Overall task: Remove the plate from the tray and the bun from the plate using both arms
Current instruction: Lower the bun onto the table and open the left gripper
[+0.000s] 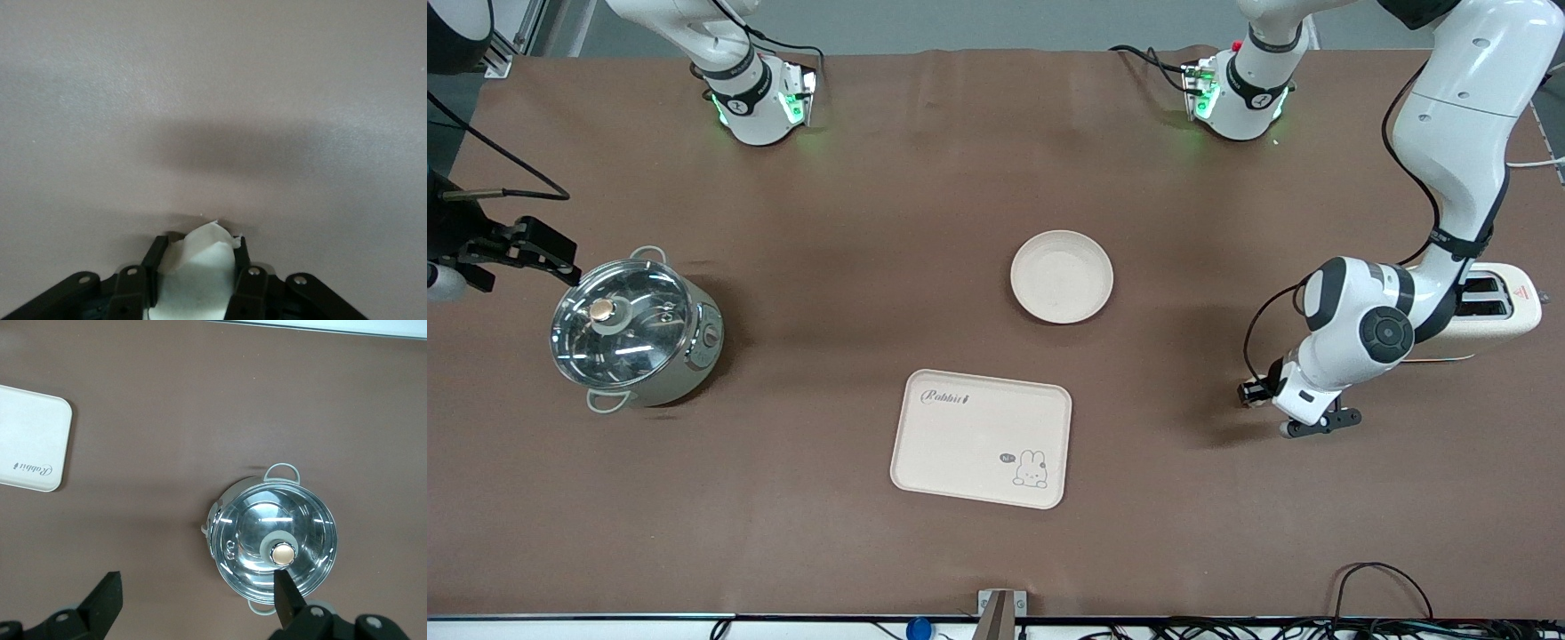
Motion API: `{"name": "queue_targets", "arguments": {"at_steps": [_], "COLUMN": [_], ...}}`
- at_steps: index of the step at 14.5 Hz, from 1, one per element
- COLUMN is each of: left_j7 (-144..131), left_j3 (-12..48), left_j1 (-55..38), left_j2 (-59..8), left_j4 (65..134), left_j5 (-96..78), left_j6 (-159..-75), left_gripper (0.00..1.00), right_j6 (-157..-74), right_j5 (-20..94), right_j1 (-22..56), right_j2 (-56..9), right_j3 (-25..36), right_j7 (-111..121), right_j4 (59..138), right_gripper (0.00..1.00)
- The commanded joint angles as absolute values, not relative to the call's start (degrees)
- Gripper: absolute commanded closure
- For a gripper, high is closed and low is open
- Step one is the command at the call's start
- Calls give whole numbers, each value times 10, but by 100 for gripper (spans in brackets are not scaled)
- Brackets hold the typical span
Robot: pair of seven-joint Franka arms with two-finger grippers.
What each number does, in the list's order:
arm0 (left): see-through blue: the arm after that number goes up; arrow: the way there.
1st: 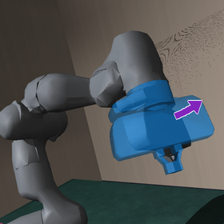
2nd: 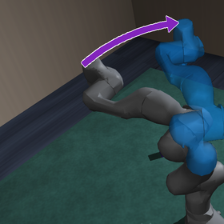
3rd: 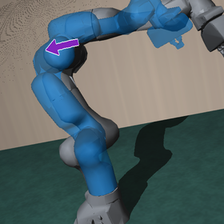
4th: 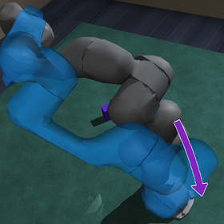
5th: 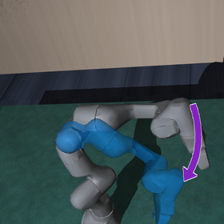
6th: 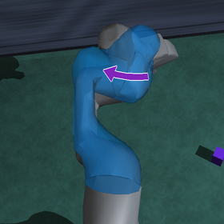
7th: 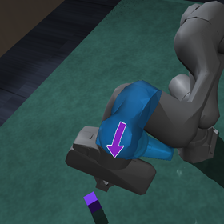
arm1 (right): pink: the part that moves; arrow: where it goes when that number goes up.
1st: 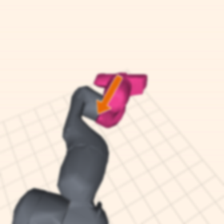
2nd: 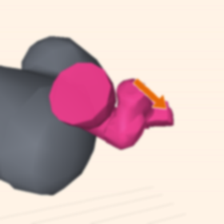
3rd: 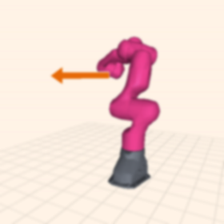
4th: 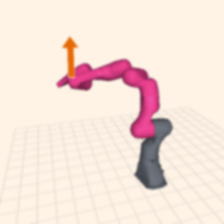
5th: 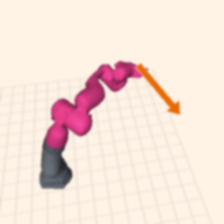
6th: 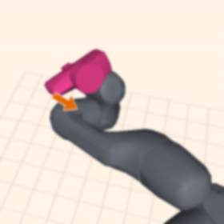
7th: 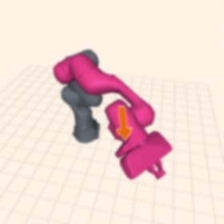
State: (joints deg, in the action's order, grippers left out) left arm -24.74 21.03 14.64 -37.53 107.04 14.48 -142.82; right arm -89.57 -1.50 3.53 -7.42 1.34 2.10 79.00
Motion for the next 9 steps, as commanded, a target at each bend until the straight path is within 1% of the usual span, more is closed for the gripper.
{"name": "queue_targets", "arguments": {"at_steps": [1, 3, 4, 6, 7, 9], "left_j7": [-255, -256, -258, -260, -259, -260], "left_j3": [216, 216, 216, 218, 218, 219], "left_j1": [142, 140, 135, 134, 134, 134], "left_j2": [-388, -388, -388, -385, -384, -376], "left_j4": [1066, 1065, 1065, 1065, 1065, 1064], "left_j5": [150, 150, 150, 150, 150, 150], "left_j6": [-1439, -1438, -1437, -1435, -1434, -1428], "left_gripper": [35, 29, 21, 2, 0, 0], "right_j6": [-892, -896, -898, -897, -892, -893], "right_j5": [-25, -24, -24, -24, -23, -23], "right_j1": [23, 17, 13, 8, 7, 9], "right_j2": [-63, -64, -67, -67, -65, -64], "right_j3": [3, 3, 3, 3, 3, 2], "right_j7": [11, 11, 11, 12, 12, 11], "right_j4": [799, 802, 802, 802, 802, 802], "right_gripper": [0, 0, 0, 0, 0, 0]}}
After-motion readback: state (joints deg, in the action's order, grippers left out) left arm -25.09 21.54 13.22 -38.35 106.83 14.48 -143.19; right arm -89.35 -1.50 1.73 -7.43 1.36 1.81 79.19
